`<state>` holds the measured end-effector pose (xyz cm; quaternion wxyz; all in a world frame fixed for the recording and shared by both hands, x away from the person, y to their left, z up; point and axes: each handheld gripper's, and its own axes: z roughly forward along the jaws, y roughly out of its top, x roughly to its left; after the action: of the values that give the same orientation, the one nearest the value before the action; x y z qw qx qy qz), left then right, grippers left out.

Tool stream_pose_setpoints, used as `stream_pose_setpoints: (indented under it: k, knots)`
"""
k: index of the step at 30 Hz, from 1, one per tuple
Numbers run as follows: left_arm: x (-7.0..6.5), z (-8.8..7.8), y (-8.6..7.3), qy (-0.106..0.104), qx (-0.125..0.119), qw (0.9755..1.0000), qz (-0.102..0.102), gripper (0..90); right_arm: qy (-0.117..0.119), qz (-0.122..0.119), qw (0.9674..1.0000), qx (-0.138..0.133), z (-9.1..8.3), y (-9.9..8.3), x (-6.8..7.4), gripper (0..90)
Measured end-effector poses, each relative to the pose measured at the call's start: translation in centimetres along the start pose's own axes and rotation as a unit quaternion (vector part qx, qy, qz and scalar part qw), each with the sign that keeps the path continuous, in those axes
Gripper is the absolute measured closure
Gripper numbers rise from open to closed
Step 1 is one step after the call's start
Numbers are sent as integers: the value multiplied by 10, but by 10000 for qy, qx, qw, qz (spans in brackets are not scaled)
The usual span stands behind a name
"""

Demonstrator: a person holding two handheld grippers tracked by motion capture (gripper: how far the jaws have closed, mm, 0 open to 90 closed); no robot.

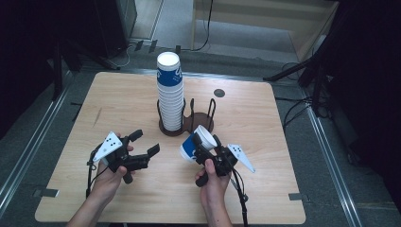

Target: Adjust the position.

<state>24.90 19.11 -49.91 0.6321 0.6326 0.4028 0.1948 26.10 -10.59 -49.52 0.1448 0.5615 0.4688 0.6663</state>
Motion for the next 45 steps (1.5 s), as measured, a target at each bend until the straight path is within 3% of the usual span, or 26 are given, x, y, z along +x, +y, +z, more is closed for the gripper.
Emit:
stream_pose_setpoints:
  k: [4,12,15,21,24,28,31,42,45]
  knots:
    - [3,-1,0,44,37,10000,-14,104,-39,-304,9995,-108,-4,6,-4,129]
    - [6,-3,0,74,121,9999,-16,103,-167,-654,9975,-198,-12,14,-13,127]
    - [7,-4,0,97,178,9998,6,104,-256,-882,9955,-215,-17,17,-18,127]
    - [8,-7,-2,142,291,9995,17,104,-282,-1153,9926,-242,-25,21,-23,127]
    - [9,-10,-4,201,296,9994,6,105,-142,-1177,9925,-292,-31,23,-26,127]
    - [13,-14,-6,263,338,9991,17,106,-158,-1523,9877,-311,-36,24,-29,127]
    - [15,-18,-7,333,345,9988,-13,107,-271,-1849,9819,-298,-38,27,-31,127]
    - [25,-35,-3,540,218,9982,-150,131,-587,-2084,9754,-422,-35,37,-41,126]
    - [28,-37,-3,599,210,9977,-219,128,-632,-2060,9753,-485,-35,41,-44,126]
